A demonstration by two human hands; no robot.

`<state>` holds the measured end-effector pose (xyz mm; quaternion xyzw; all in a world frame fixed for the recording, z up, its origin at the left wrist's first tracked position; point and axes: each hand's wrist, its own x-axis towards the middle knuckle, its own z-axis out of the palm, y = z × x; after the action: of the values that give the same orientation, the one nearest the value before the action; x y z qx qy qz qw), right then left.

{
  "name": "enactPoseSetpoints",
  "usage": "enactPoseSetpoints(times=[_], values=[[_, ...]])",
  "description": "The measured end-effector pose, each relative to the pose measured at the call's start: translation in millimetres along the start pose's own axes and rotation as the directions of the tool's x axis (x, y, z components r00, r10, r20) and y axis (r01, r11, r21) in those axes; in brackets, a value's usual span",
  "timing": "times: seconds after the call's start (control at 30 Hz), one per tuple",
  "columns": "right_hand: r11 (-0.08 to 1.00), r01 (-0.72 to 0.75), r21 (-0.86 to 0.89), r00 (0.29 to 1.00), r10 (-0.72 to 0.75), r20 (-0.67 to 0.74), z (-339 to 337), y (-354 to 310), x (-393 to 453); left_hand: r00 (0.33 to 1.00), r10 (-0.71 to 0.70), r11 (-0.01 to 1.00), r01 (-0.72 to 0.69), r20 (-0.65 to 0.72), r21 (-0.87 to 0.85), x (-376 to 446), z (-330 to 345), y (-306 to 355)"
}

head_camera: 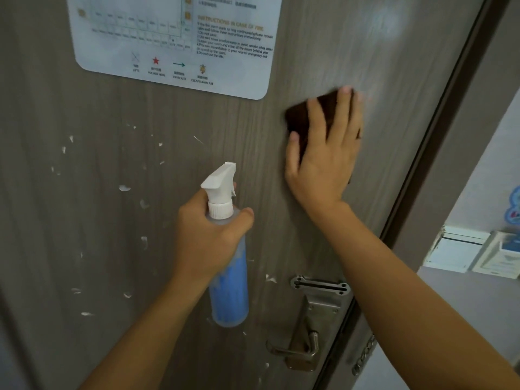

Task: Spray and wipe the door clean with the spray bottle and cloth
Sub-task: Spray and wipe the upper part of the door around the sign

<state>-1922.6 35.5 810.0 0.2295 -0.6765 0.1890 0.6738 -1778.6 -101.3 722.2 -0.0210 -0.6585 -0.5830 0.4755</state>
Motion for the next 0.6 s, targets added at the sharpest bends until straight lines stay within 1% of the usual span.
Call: enactPoseSetpoints(times=[0.07,0.13,0.17,0.2,0.23,0.3,0.37,0.4,0.5,0.53,0.6], values=[[0.989,0.143,0.031,0.987,-0.145,0.074,-4,4,-15,1.0,-0.005,1.0,0.005,0.012,-0.008,2,3,3],[0.95,0.303,0.075,0.935,-0.312,0.168,-13,17,-41,1.0,-0.006,1.0,0.006,0.02,-0.005,1,5,5],[0.93,0.358,0.087,0.907,-0.368,0.206,-19,28,-56,1.0,-0.007,1.0,0.007,0.019,0.0,-1,5,4],[0.921,0.38,0.082,0.892,-0.389,0.23,-25,40,-69,1.0,-0.009,1.0,0.009,0.017,0.0,-3,4,4],[0.927,0.37,0.065,0.897,-0.374,0.237,-31,53,-78,1.0,-0.012,1.0,0.012,0.016,-0.007,-4,2,4],[0.959,0.282,0.026,0.94,-0.281,0.191,-38,72,-80,1.0,-0.018,0.999,0.019,0.014,-0.032,-5,-6,5],[0.991,0.136,0.016,0.985,-0.137,0.105,-35,76,-65,0.999,-0.039,0.999,0.038,-0.001,-0.037,-1,-15,6],[0.998,0.055,0.02,0.996,-0.056,0.063,-31,72,-56,0.999,-0.048,0.998,0.048,-0.018,-0.032,1,-20,6],[0.989,-0.145,0.039,0.989,0.146,-0.025,-16,35,-33,0.997,-0.06,0.998,0.059,-0.057,-0.01,11,-31,10],[0.982,-0.182,0.047,0.982,0.184,-0.036,-10,21,-28,0.996,-0.061,0.998,0.061,-0.065,-0.003,14,-35,11],[0.977,-0.205,0.064,0.978,0.207,-0.034,1,-6,-19,0.994,-0.064,0.998,0.066,-0.086,0.016,22,-43,14]])
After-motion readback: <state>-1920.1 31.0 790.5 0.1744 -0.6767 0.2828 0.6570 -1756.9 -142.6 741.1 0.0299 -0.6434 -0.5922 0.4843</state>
